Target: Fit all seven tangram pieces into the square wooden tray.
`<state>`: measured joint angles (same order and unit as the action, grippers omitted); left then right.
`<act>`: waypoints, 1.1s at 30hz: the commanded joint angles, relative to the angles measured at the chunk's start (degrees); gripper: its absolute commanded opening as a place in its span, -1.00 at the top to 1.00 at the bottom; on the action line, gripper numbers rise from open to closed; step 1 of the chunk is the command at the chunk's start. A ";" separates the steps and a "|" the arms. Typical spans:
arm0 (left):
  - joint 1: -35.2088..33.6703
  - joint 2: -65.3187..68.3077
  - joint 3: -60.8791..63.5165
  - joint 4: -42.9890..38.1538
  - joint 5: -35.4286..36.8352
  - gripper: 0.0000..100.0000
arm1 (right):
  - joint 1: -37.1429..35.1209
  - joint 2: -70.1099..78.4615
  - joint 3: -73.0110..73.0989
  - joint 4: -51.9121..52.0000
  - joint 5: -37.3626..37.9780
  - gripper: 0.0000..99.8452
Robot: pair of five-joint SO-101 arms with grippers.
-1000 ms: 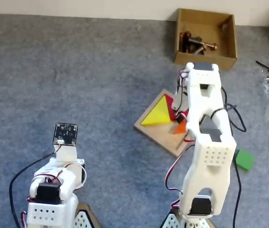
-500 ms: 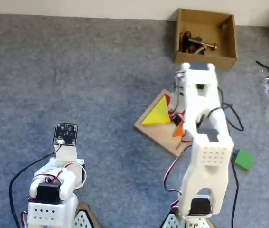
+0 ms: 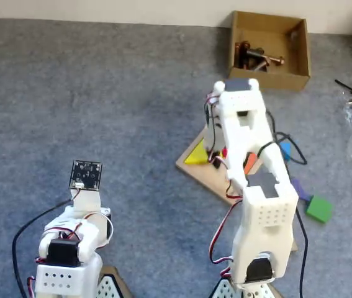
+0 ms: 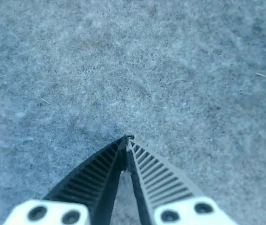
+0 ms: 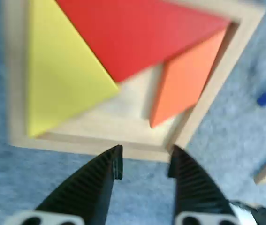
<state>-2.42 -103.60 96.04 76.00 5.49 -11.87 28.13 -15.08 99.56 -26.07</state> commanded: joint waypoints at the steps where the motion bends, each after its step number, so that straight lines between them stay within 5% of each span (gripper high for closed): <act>1: 0.92 -0.40 1.10 -0.09 0.44 0.99 | -1.71 -3.74 1.19 0.92 -0.18 0.85; 33: 0.92 -0.40 1.10 -0.09 0.44 0.99 | 3.38 -3.65 9.71 -5.49 5.80 0.95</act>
<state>-2.42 -103.60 96.04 76.00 5.49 -10.73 28.13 -5.14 95.52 -21.14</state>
